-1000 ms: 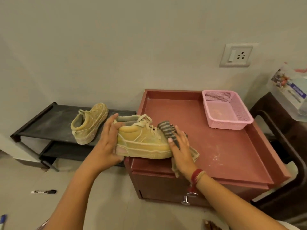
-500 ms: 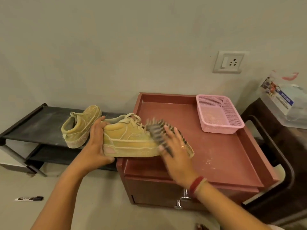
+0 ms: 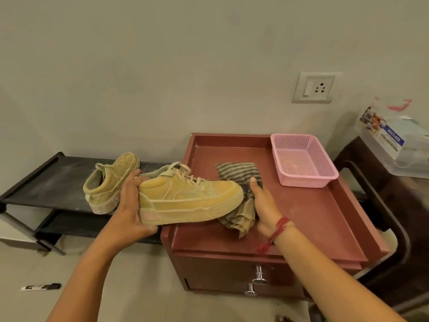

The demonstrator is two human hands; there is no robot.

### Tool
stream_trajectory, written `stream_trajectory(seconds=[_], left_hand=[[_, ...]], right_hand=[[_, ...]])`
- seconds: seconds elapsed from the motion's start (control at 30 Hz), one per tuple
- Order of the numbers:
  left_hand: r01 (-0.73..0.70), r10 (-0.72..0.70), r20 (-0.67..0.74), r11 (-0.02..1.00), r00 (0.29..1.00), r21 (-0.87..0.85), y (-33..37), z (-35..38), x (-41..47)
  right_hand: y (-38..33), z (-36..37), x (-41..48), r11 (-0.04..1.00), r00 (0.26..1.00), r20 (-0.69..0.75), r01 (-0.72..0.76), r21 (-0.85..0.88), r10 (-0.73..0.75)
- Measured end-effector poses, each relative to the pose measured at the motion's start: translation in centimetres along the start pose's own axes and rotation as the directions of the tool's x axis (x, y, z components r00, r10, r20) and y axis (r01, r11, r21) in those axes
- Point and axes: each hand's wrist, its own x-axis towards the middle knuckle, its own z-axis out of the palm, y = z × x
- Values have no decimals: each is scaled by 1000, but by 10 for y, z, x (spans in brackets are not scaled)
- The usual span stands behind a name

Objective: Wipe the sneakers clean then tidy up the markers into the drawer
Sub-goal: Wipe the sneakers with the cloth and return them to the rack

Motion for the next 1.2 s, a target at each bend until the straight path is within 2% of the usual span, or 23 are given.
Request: stream_trajectory(seconds=[0.07,0.13,0.2,0.33,0.43,0.57,0.7,0.77,0.83,0.87,1.0,1.07,1.13,1.2], left_hand=[[-14,13,9,999,1000,41,3,-2,-1],[-37,34,35,994,999,107,6,-4,-1],[-47,37,57,982,998,183,10,-5,-1],[-71,40,118,960,992,271,16,-11,-5],[-140,113,101,936,988,323,25,-9,-9],[-227,214,79,871,974,435,34,2,-14],[-177,253,-19,727,967,664,43,19,-19],[-165,285,-49,679,957,715,48,34,-19],[-187,360,-79,646,930,740,52,48,-17],[-205,410,-98,631,907,748,52,54,-16],[-317,605,-206,641,769,699,54,67,-11],[-418,679,-228,645,698,639,55,68,-11],[-505,724,-239,642,647,577,57,65,-12],[-543,746,-234,628,623,558,60,61,-14]], right_hand=[[-8,-6,5,998,988,-146,47,29,-42],[-21,-9,4,994,974,-209,100,39,-90],[-31,-13,-1,993,973,-201,119,24,-112],[-42,-20,-23,997,994,-86,70,-21,-72],[-46,-21,-40,997,998,-38,56,-45,-57],[-56,-23,-54,992,991,-64,116,-39,-119],[-53,-20,-65,974,966,-138,209,-83,-219],[-43,-14,-65,959,941,-196,254,-128,-275],[-34,-4,-70,926,906,-218,324,-193,-362],[-28,3,-72,898,889,-185,374,-231,-418],[3,27,-79,776,833,165,553,-303,-529],[12,36,-80,742,792,236,610,-276,-563],[10,40,-78,786,810,209,584,-202,-548],[6,36,-64,845,861,166,505,-173,-481]])
